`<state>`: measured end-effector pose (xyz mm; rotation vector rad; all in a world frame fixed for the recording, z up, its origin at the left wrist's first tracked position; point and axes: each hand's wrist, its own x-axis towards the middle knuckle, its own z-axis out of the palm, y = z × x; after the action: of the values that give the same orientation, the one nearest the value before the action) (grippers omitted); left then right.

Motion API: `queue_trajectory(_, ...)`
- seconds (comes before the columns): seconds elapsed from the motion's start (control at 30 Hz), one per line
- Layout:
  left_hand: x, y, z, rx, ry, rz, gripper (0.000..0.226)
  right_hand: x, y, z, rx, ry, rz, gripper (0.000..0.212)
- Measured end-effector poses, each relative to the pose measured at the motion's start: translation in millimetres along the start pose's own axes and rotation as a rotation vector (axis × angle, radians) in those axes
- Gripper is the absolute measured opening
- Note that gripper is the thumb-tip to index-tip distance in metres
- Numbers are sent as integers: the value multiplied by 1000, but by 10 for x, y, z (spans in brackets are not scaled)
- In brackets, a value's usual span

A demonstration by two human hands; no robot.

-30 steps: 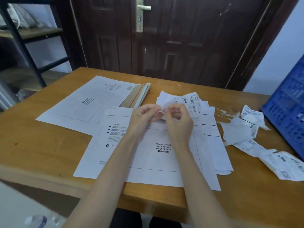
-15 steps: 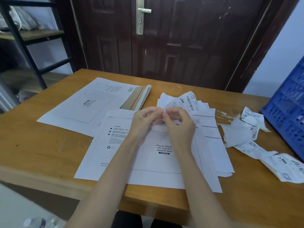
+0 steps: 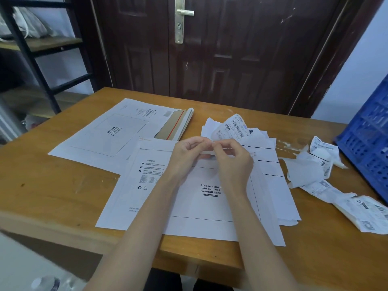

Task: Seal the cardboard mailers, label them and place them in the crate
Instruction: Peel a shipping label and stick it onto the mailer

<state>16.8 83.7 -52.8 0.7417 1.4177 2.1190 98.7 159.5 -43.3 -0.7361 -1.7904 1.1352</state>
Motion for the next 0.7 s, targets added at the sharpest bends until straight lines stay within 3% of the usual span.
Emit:
queue_trajectory(0.4, 11, 5, 50, -37, 21, -72, 22, 2, -1, 105, 235, -35, 155, 9)
queue_trajectory(0.53, 5, 46, 54, -68, 54, -72, 23, -13, -24, 148, 296, -5, 209, 19)
queue_trajectory(0.7, -16, 40, 83, -17, 94, -85, 24, -32, -37, 116, 260, 48, 127, 16)
